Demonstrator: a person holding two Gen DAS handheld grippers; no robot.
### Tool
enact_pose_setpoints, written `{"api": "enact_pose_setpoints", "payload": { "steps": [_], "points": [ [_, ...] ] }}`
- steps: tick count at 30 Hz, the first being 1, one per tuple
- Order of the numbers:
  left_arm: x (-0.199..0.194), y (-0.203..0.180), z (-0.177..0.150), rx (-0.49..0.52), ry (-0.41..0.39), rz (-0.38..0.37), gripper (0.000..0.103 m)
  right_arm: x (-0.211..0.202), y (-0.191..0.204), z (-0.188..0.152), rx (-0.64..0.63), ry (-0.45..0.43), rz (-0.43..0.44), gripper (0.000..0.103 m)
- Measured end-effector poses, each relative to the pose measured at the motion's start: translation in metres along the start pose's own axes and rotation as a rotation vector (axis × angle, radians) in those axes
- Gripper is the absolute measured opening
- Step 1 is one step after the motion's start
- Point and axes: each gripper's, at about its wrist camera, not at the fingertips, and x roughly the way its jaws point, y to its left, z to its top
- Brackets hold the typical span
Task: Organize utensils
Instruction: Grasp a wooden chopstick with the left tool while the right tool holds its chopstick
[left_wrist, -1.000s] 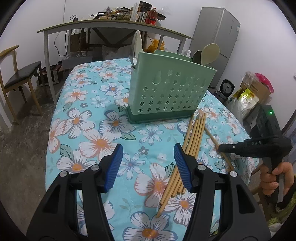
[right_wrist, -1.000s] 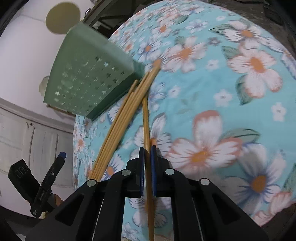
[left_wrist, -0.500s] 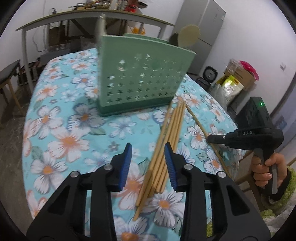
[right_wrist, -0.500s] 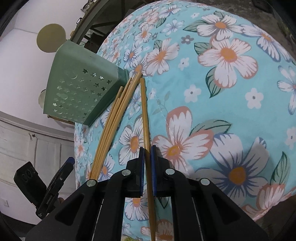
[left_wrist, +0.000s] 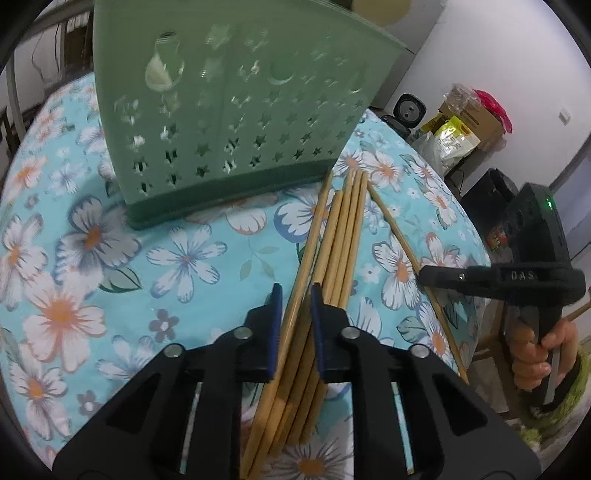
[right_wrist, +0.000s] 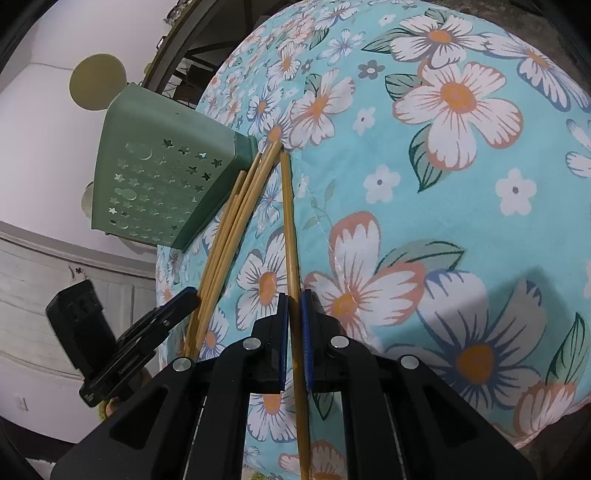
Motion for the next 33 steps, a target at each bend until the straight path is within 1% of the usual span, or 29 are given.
{"api": "enact_pose_setpoints", "payload": {
  "steps": [7,14,17,20,26,29,31,32,33],
  "points": [
    [0.004,0.005,0.002,-0.05,0.003,-0.044,0.008,-0.001,-0.005,0.0,0.007,0.001,0.019,0.007],
    [-0.014,0.01,-0.001,-0.073,-0.038,-0.039,0.007,-0.005,-0.009,-0.003,0.032,-0.004,0.039,0.007],
    [-0.028,0.013,-0.004,-0.081,-0.064,-0.022,0.007,-0.007,-0.01,-0.004,0.044,-0.004,0.045,0.007],
    [-0.04,0.02,-0.011,-0.098,-0.074,0.02,0.006,-0.01,-0.011,-0.007,0.054,0.002,0.048,0.007],
    [-0.049,0.037,-0.026,-0.135,-0.051,0.096,0.007,-0.014,-0.009,-0.015,0.046,0.021,0.029,0.007],
    [-0.049,0.042,-0.029,-0.135,-0.034,0.149,0.007,-0.013,-0.005,-0.015,0.033,0.033,0.011,0.008],
    [-0.048,0.043,-0.027,-0.135,-0.032,0.144,0.009,-0.011,-0.001,-0.013,0.013,0.037,-0.007,0.009],
    [-0.048,0.044,-0.025,-0.131,-0.032,0.146,0.01,-0.012,0.001,-0.011,0.003,0.034,-0.017,0.011],
    [-0.048,0.043,-0.024,-0.127,-0.03,0.15,0.013,-0.011,0.003,-0.01,-0.004,0.033,-0.024,0.013]
  ]
}}
